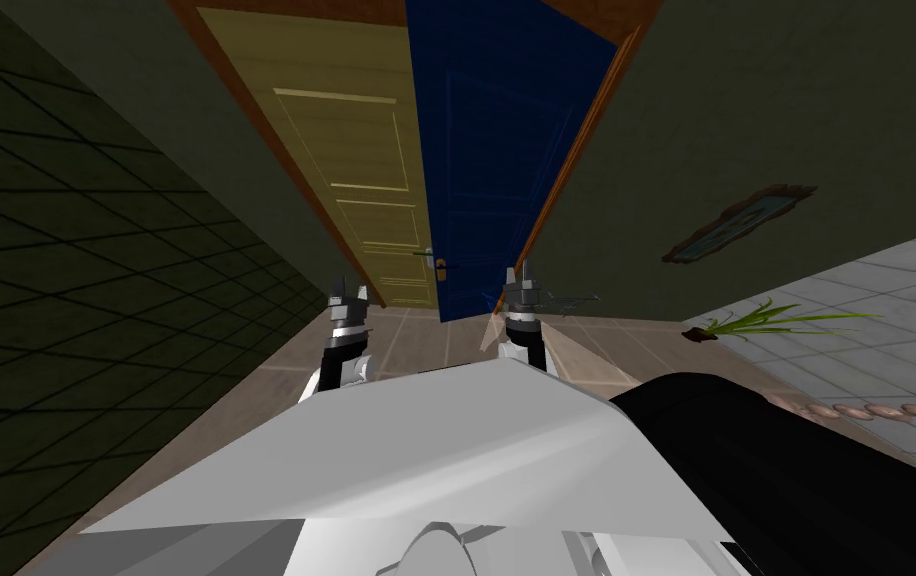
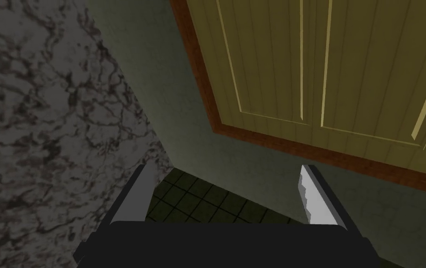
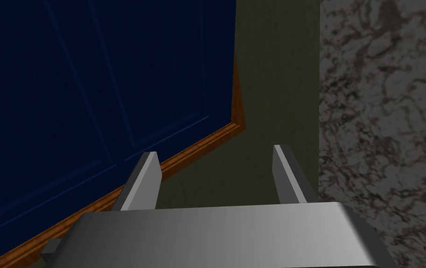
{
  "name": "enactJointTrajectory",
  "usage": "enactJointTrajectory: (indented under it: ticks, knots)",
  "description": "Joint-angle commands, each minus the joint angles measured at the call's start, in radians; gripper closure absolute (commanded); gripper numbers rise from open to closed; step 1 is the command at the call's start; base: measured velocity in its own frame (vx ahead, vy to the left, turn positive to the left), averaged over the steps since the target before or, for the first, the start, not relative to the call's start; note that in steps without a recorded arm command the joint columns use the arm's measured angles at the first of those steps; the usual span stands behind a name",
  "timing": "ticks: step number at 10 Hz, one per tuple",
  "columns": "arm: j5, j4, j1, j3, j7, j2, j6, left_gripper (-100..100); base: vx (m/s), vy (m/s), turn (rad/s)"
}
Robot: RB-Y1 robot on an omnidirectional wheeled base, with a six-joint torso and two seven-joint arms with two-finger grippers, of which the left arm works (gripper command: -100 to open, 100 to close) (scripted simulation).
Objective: Pull the door open
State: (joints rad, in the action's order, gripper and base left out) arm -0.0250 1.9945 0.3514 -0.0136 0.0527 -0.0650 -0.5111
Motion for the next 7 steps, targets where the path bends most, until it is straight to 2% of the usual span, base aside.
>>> enactJointTrajectory:
  ticks: [1,3,4,7]
  knots:
    - [0.003,-0.05,-0.027,-0.009,0.006,-0.01,-0.005,-100,0.051,0.018,-0.026]
    - [0.006,-0.114,-0.067,-0.017,0.01,-0.021,0.0,-100,0.081,0.024,-0.057]
    - [0.006,-0.124,-0.067,-0.017,0.01,-0.021,0.0,-100,0.06,0.022,-0.016]
    - [0.009,-0.224,-0.13,-0.029,0.018,-0.037,0.006,-100,0.073,0.027,-0.047]
